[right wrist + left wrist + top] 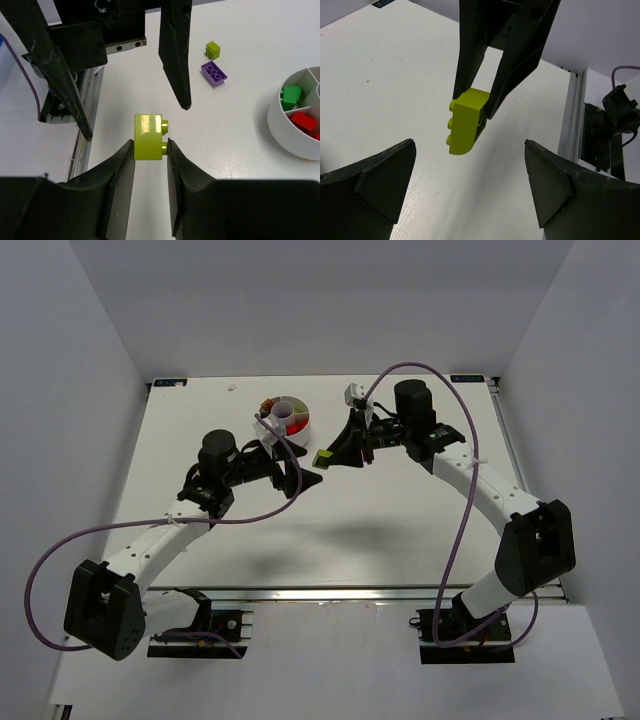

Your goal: Sort the legos into containers by color

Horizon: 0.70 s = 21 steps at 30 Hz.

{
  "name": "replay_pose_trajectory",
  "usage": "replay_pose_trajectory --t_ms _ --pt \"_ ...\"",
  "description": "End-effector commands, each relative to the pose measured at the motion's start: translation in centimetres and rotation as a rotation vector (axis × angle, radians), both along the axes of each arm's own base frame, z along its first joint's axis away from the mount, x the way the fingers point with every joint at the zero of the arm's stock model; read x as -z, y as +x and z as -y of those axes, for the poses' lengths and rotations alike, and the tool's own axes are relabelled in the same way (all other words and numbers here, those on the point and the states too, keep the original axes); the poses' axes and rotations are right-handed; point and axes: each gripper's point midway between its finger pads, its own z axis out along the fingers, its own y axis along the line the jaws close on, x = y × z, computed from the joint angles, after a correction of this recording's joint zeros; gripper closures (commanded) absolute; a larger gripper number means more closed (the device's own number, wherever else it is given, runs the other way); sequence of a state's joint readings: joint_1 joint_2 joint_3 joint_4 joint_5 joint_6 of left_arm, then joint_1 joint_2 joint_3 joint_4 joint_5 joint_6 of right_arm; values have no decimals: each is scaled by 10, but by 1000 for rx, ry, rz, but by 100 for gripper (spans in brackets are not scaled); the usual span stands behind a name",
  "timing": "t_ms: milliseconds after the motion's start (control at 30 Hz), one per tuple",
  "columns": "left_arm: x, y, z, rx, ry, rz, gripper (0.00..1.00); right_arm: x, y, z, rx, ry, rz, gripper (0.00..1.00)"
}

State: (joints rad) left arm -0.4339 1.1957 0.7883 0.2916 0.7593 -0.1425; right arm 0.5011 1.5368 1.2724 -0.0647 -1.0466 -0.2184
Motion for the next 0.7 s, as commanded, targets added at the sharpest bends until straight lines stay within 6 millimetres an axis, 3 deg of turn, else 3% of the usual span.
replay_pose_trajectory --t_ms 0,167,200,233,267,300,333,400,467,567,633,667 --pt "-19 -5 0 22 7 58 2 -18 7 0 -1 22 76 98" --pt "-31 4 -15 -93 18 115 2 -24 26 -2 66 7 107 100" --pt "-33 7 -20 -130 19 125 2 -17 38 -3 100 -12 98 100" --pt "-35 19 -30 -228 22 131 2 -28 48 -6 124 -7 123 100" --pt "-37 23 -39 -287 19 138 2 -20 59 -10 142 -23 111 100" --pt "-38 29 -47 -350 18 141 2 -17 73 -11 188 -40 112 100" --pt "-36 35 -55 -414 21 137 2 -31 85 -15 214 -30 136 100" --pt "-31 54 -82 -601 51 121 2 -11 118 -21 302 -85 116 100" --pt "-26 68 -105 -742 95 102 2 -12 153 -32 370 -101 133 100" --pt "-22 78 -123 -832 139 80 2 -6 204 -45 503 -144 157 100" --pt "-23 80 -131 -853 130 80 2 -4 220 -53 536 -155 167 100" --pt "-24 81 -133 -856 124 78 2 14 234 -59 559 -176 158 100"
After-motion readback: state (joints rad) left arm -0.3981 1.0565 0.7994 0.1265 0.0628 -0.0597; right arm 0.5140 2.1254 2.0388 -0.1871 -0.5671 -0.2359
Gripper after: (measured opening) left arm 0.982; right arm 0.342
